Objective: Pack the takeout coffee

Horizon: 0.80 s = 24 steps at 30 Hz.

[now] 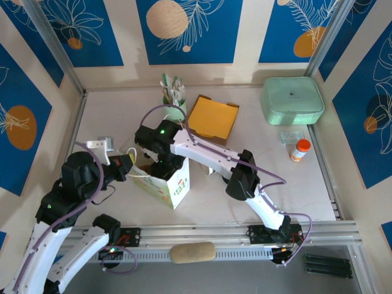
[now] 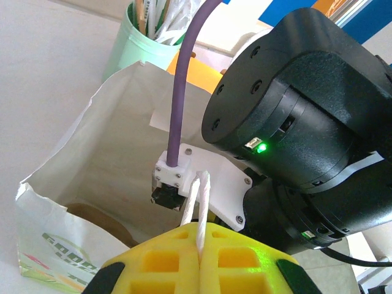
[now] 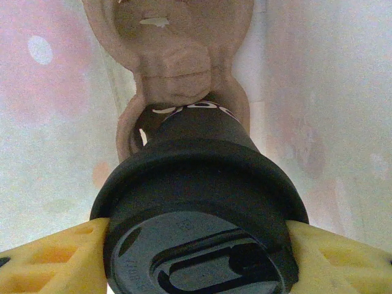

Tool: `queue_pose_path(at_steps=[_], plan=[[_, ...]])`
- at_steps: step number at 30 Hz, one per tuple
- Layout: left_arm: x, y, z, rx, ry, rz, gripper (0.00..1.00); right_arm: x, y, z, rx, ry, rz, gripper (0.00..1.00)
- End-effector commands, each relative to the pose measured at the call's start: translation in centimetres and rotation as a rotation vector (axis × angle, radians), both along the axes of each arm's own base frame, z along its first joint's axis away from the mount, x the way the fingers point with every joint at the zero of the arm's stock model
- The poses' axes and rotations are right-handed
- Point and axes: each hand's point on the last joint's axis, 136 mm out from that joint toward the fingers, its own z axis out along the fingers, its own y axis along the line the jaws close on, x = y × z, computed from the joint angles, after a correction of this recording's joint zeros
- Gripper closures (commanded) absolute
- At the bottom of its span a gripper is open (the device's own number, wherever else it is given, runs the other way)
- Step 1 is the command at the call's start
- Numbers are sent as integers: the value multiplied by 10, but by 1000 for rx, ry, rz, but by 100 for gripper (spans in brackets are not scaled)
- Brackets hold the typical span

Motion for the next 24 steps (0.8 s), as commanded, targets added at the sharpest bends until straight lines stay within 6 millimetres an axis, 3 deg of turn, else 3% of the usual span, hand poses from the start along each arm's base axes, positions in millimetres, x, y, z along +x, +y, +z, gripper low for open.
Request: queue_pose_path(at_steps=[1,13,24], plan=[[2,1,-2,-6,4,14,100,-13,3,-17,-28,58,1,50],[2,2,-3,-1,7,17,100,-14,3,-15,-21,58,2,50],[3,6,-2,8,-5,38,100,-13,6,0,6,21,14,50]])
